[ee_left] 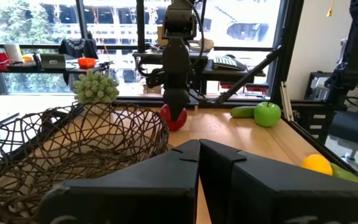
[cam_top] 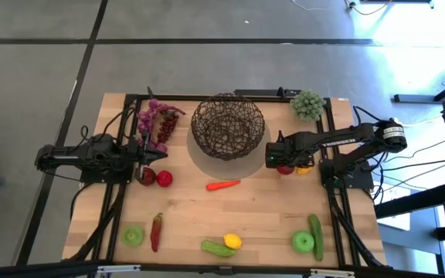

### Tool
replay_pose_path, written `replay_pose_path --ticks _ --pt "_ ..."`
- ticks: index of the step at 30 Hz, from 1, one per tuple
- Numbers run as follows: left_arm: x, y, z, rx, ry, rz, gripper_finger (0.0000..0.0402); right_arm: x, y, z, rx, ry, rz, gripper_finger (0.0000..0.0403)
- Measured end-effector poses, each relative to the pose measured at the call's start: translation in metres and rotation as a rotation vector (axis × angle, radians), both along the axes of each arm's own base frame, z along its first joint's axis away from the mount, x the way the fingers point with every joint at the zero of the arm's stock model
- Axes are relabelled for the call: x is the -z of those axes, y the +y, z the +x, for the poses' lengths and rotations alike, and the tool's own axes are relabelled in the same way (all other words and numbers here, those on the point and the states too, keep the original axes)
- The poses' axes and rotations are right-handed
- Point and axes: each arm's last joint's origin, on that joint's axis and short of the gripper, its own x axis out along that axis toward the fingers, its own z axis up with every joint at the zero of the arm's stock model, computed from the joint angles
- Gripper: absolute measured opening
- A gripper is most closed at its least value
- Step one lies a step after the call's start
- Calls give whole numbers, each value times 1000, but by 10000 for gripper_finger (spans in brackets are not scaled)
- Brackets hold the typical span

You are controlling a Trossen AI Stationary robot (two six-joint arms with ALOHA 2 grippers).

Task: Build produce basket
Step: Put the pomegranate into the wire basket

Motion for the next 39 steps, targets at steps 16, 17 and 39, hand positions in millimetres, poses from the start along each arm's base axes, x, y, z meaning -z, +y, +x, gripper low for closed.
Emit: replay_pose_path --ticks 16,17,39 --pt "0 0 0 0 1 0 0 0 3 1 -22 -11 -47 400" --pt "0 0 0 0 0 0 0 0 3 2 -22 -13 -49 400" --pt "0 0 0 0 0 0 0 9 2 11 -74 -33 -65 393"
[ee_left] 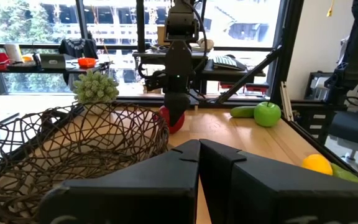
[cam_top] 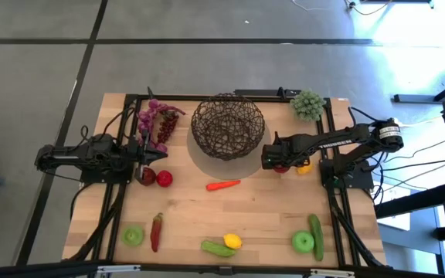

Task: Build produce basket
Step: Put the pomegranate into the wire basket

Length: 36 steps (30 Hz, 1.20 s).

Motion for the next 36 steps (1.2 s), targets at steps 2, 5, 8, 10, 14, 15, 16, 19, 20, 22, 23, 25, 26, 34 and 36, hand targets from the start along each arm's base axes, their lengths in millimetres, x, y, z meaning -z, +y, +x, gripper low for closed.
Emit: replay_pose_path --ticks 2,5,8,10,14,15,16,19,20,22,23,25,26,34,36 --pt "0 0 0 1 0 0 0 0 0 0 1 0 -3 387" --pt "0 0 0 1 0 0 0 0 0 0 2 0 -5 376" --pt "0 0 0 0 0 0 0 0 0 0 3 -1 -5 368" --pt "0 0 0 0 0 0 0 0 0 0 4 -1 -5 365" --pt "0 0 0 0 0 0 0 0 0 0 5 0 -5 363" --pt "0 0 0 0 0 0 0 0 0 0 5 1 -5 363" --pt "0 0 0 0 0 0 0 0 0 0 6 1 -5 363" --pt "0 0 0 1 0 0 0 0 0 -1 6 6 -3 363" --pt "0 0 0 0 0 0 0 0 0 -1 6 8 -3 363" --pt "0 0 0 0 0 0 0 0 0 -1 6 10 -4 364" --pt "0 0 0 0 0 0 0 0 0 -1 6 10 -4 364" --pt "0 0 0 1 0 0 0 0 0 -1 6 11 -3 364" --pt "0 0 0 0 0 0 0 0 0 -1 5 11 -3 364" --pt "0 0 0 0 0 0 0 0 0 -2 2 16 -5 364" --pt "0 0 0 1 0 0 0 0 0 -2 2 17 -6 364"
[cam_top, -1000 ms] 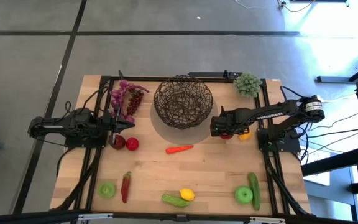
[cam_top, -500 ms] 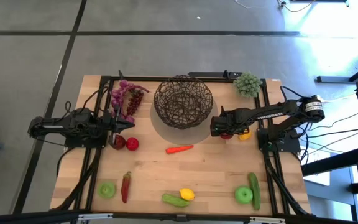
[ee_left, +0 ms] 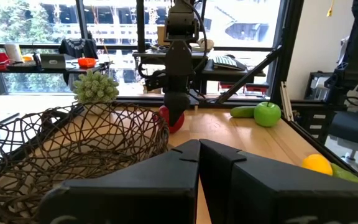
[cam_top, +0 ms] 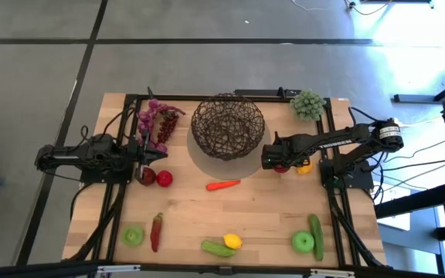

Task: Build produce basket
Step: Put the pomegranate into the wire basket

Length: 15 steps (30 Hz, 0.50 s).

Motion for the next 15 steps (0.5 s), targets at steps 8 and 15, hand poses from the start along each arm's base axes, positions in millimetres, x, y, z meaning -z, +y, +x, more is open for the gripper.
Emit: replay_pose_path --ticks 8,15 --pt "0 0 0 -1 0 0 0 0 0 -1 2 7 -12 364" --pt "0 0 0 0 0 1 0 0 0 0 2 5 -13 358"
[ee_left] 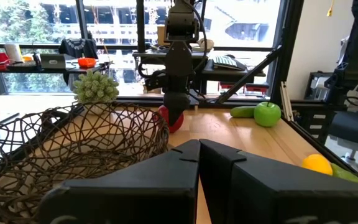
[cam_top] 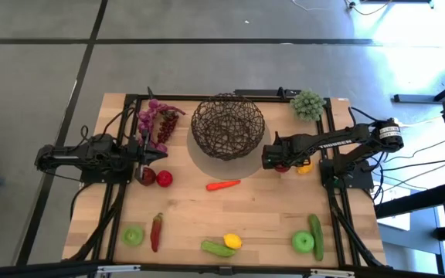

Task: Build produce basket
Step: Put the pomegranate into the wire basket

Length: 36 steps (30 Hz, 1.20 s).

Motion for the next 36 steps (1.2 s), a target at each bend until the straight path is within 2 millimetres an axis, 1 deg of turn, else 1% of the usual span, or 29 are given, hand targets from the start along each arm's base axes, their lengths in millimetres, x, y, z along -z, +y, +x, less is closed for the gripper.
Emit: replay_pose_path --ticks 7,10,11,14,17,20,24,28,32,36 --pt "0 0 0 -7 -3 -3 0 0 0 0 -2 -1 -1 357" --pt "-1 0 2 -7 24 -14 0 0 0 0 -3 -2 -1 357" --pt "-4 0 1 -8 35 -15 0 0 0 0 -3 -2 -1 357" --pt "-24 2 -3 -64 81 -2 0 0 0 0 -3 -2 -1 356" --pt "-38 3 -5 -113 217 7 0 -1 0 1 -4 -3 -1 356" --pt "-53 3 -4 -123 330 -31 0 -4 0 5 -32 -13 -2 355" --pt "-65 3 4 -130 478 -58 0 -19 -2 15 -79 -58 -49 355" --pt "-71 3 13 -144 592 -92 0 -36 -3 19 -103 -36 -92 355" --pt "-79 4 21 -163 647 -107 0 -57 -1 22 -119 -14 -143 355" --pt "-89 5 25 -198 696 -103 0 -82 3 28 -138 -36 -210 355"
